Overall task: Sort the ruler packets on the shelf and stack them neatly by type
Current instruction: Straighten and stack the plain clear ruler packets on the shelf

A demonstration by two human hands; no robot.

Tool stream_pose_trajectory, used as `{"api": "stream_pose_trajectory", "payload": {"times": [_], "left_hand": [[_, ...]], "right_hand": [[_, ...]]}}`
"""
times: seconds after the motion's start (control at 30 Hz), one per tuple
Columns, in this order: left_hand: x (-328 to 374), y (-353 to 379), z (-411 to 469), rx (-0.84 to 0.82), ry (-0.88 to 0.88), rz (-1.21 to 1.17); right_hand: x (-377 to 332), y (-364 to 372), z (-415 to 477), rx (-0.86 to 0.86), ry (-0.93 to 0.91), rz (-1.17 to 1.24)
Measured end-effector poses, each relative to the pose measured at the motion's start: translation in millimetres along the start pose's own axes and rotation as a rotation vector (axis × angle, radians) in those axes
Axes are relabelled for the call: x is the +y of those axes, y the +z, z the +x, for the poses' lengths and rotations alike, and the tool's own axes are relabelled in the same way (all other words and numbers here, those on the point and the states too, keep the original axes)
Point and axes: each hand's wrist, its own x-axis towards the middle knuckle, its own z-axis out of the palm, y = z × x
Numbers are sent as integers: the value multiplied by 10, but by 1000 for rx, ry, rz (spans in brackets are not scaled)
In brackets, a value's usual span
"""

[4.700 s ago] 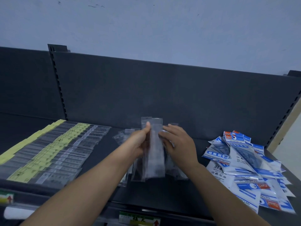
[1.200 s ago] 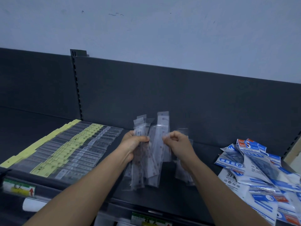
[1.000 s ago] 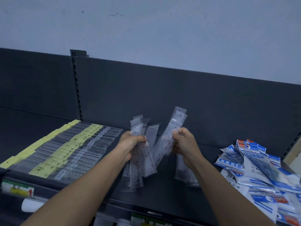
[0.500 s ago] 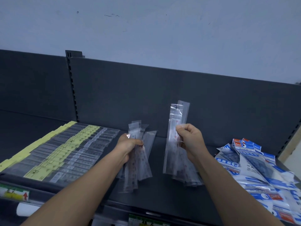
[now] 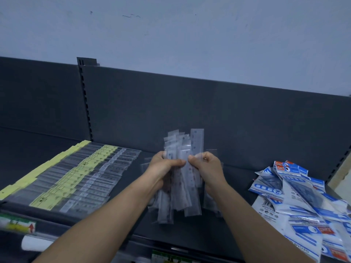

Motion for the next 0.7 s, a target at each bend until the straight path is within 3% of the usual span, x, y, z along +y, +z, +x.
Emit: {"api": "stream_pose_trajectory", "payload": {"times": [0.33,0.7], "left_hand": [[-10,-70,84,69,-97,-49],[-47,-1,138,39,-120,-36]], "right_hand": [[-489,-399,115,202,-328,130],[-140,-591,177,155,-390,-320]]}}
